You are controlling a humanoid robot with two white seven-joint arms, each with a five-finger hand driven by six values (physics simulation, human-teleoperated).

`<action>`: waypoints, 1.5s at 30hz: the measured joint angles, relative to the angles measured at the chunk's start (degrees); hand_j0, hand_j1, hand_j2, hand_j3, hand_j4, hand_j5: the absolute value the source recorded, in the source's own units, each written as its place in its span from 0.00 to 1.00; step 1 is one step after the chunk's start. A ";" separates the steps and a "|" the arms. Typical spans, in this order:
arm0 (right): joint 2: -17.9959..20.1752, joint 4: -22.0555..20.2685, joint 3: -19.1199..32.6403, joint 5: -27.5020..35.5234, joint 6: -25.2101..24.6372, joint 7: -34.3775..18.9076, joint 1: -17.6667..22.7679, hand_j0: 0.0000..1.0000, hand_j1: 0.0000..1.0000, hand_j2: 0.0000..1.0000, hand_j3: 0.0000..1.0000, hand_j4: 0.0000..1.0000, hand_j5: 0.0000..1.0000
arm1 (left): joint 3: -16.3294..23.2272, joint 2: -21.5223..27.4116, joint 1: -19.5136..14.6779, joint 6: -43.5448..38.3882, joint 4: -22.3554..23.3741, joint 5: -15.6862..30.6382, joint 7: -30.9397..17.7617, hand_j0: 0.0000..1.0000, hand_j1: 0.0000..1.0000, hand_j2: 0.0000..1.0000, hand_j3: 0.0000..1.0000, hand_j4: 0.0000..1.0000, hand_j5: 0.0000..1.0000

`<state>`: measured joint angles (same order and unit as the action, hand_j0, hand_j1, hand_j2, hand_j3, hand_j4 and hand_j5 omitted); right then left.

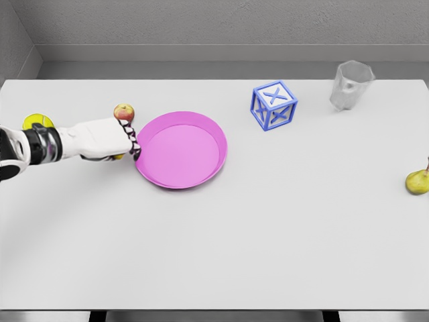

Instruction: Put the lemon on the plate with left arm

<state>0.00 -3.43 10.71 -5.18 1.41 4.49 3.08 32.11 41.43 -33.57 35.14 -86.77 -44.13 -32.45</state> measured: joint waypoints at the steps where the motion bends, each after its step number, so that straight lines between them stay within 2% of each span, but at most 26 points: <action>1: 0.00 0.00 -0.01 0.00 0.00 0.00 0.00 1.00 1.00 1.00 1.00 1.00 1.00 | 0.04 -0.10 0.00 0.00 -0.14 0.00 -0.01 0.54 0.54 0.54 0.54 0.54 0.54; 21: 0.00 0.00 -0.01 0.00 0.00 0.00 0.00 1.00 1.00 1.00 1.00 1.00 1.00 | 0.42 -2.24 -1.14 0.00 -2.66 0.00 -0.24 0.54 0.54 0.54 0.54 0.54 0.54; 23: 0.00 0.00 0.00 0.00 0.00 0.00 0.00 1.00 1.00 1.00 1.00 1.00 1.00 | 1.45 -2.79 -2.46 -0.01 -2.72 -0.07 -0.24 0.54 0.54 0.54 0.54 0.54 0.54; 27: 0.00 0.00 0.00 0.00 0.00 0.00 0.00 1.00 1.00 1.00 1.00 1.00 1.00 | 2.83 -3.62 -2.82 0.00 -2.77 -0.15 -0.26 0.54 0.54 0.54 0.54 0.54 0.54; 45: 0.00 0.00 -0.02 0.00 0.00 0.00 0.00 1.00 1.00 1.00 1.00 1.00 1.00 | 4.73 -7.32 -4.74 0.00 -2.87 -0.02 -0.30 0.55 0.55 0.55 0.55 0.55 0.55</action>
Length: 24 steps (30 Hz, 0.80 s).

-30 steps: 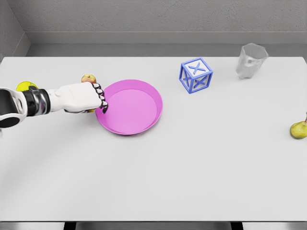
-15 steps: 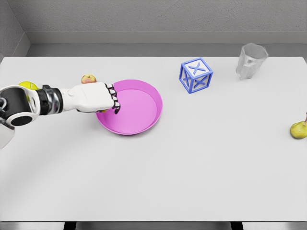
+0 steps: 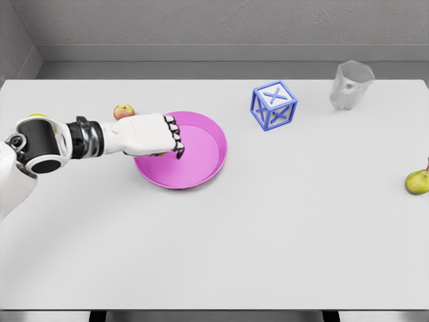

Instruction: Put the lemon on the plate with left arm

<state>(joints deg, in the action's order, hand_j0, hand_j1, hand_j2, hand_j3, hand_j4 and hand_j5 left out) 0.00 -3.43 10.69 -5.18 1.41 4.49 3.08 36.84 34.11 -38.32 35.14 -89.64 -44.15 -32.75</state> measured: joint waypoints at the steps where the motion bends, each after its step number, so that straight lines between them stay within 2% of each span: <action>1: 0.00 0.00 0.00 0.00 0.00 0.00 0.00 1.00 1.00 1.00 1.00 1.00 1.00 | 0.22 -0.27 -0.53 0.00 0.00 -0.02 0.01 0.55 0.55 0.55 0.55 0.55 0.55; 4: 0.00 0.00 0.02 0.00 0.00 0.00 0.00 1.00 1.00 1.00 1.00 1.00 1.00 | 1.46 -1.17 -1.32 -0.01 0.00 0.07 0.01 0.56 0.56 0.56 0.56 0.56 0.56; 5: 0.00 0.00 0.01 0.00 0.00 0.00 0.00 1.00 1.00 1.00 1.00 1.00 1.00 | 1.74 -1.35 -1.41 0.00 0.00 0.08 0.05 0.62 0.62 0.62 0.62 0.62 0.62; 6: 0.00 0.00 0.00 0.00 0.00 0.00 0.00 1.00 1.00 1.00 1.00 1.00 1.00 | 1.92 -1.48 -1.41 0.00 0.00 0.10 0.13 0.83 0.83 0.83 0.83 0.83 0.83; 7: 0.00 0.00 0.00 0.00 0.00 0.00 0.00 1.00 1.00 1.00 1.00 1.00 1.00 | 2.04 -1.57 -1.41 0.00 0.02 0.20 0.23 0.99 0.99 0.99 0.99 0.99 0.99; 13: 0.00 0.00 0.02 0.00 0.00 0.00 0.00 1.00 1.00 1.00 1.00 1.00 1.00 | 2.26 -1.63 -1.50 -0.01 0.04 0.93 0.46 1.00 1.00 1.00 1.00 1.00 1.00; 17: 0.00 0.00 0.01 0.00 0.00 0.00 0.00 1.00 1.00 1.00 1.00 1.00 1.00 | 1.56 -1.37 -2.81 -0.02 0.05 1.57 0.53 1.00 1.00 1.00 1.00 1.00 1.00; 22: 0.00 0.00 0.01 0.00 0.00 0.00 0.00 1.00 1.00 1.00 1.00 1.00 1.00 | -5.13 1.18 -1.50 -0.01 0.44 2.60 0.52 1.00 1.00 1.00 1.00 1.00 1.00; 24: 0.00 0.00 0.00 0.00 0.00 0.00 0.00 1.00 1.00 1.00 1.00 1.00 1.00 | -7.75 3.24 0.79 0.02 1.07 4.23 0.50 1.00 1.00 1.00 1.00 1.00 1.00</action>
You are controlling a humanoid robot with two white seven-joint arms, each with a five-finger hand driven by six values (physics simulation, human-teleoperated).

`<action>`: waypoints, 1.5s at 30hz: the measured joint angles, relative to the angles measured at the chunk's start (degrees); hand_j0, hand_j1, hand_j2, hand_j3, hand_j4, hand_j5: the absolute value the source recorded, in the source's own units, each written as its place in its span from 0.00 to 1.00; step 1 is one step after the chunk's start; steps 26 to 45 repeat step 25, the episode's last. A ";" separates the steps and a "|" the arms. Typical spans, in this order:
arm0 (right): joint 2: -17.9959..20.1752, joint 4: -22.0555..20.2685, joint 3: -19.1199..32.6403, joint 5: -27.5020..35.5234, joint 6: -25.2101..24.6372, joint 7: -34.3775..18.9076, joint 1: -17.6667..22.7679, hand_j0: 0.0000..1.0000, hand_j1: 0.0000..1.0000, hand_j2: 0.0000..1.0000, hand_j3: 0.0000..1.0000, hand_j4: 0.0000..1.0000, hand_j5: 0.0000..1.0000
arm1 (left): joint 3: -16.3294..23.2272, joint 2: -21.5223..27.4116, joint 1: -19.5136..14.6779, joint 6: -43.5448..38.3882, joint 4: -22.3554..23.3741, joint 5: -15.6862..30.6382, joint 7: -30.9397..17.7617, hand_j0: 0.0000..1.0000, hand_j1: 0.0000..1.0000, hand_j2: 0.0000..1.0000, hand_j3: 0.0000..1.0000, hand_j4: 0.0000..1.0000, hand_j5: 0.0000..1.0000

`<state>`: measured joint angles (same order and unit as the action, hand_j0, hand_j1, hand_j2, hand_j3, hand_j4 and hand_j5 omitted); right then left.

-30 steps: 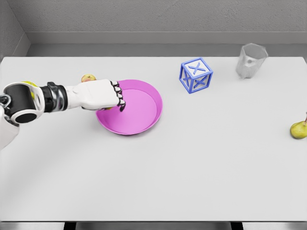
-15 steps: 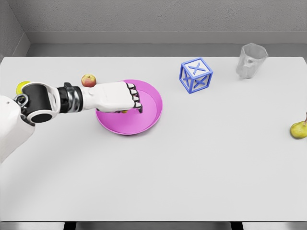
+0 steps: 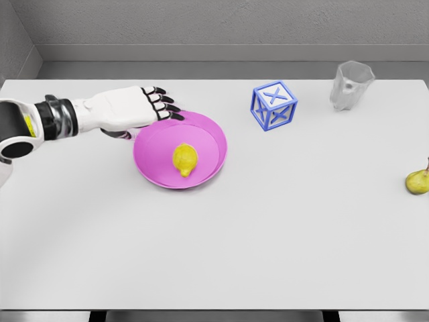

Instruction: Put the lemon on the plate with left arm

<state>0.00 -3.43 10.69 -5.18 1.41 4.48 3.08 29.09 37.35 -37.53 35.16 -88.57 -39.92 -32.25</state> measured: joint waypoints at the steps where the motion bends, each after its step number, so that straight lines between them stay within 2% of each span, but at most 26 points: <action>1: 0.00 0.00 0.00 0.00 0.00 0.00 0.00 1.00 1.00 1.00 1.00 1.00 1.00 | -1.29 0.99 0.62 0.00 0.59 1.11 -0.01 1.00 1.00 1.00 1.00 1.00 1.00; 5: 0.00 0.00 0.02 0.00 0.00 0.00 0.00 1.00 1.00 1.00 1.00 1.00 1.00 | -4.21 4.77 3.25 0.00 2.19 3.39 0.03 1.00 1.00 1.00 1.00 1.00 1.00; 8: 0.00 0.00 0.02 0.00 0.00 0.00 0.00 1.00 1.00 1.00 1.00 1.00 1.00 | -7.03 6.04 7.73 0.03 4.77 3.85 0.02 1.00 1.00 1.00 1.00 1.00 1.00; 12: 0.00 0.00 0.01 0.00 0.01 0.00 0.00 1.00 1.00 1.00 1.00 1.00 1.00 | -10.93 6.63 12.04 0.04 6.74 4.07 0.03 1.00 1.00 1.00 1.00 1.00 1.00; 15: 0.00 0.00 0.01 0.00 0.00 0.00 0.00 1.00 1.00 1.00 1.00 1.00 1.00 | -13.39 6.85 12.22 0.00 7.25 4.19 0.05 1.00 1.00 1.00 1.00 1.00 1.00; 20: 0.00 0.00 0.01 0.00 0.00 0.00 0.00 1.00 1.00 1.00 1.00 1.00 1.00 | -14.58 6.96 12.31 -0.02 7.87 4.27 0.05 1.00 1.00 1.00 1.00 1.00 1.00; 45: 0.00 0.00 0.01 0.00 0.00 0.00 0.00 1.00 1.00 1.00 1.00 1.00 1.00 | -14.85 6.98 12.40 -0.02 7.95 4.77 0.05 1.00 1.00 1.00 1.00 1.00 1.00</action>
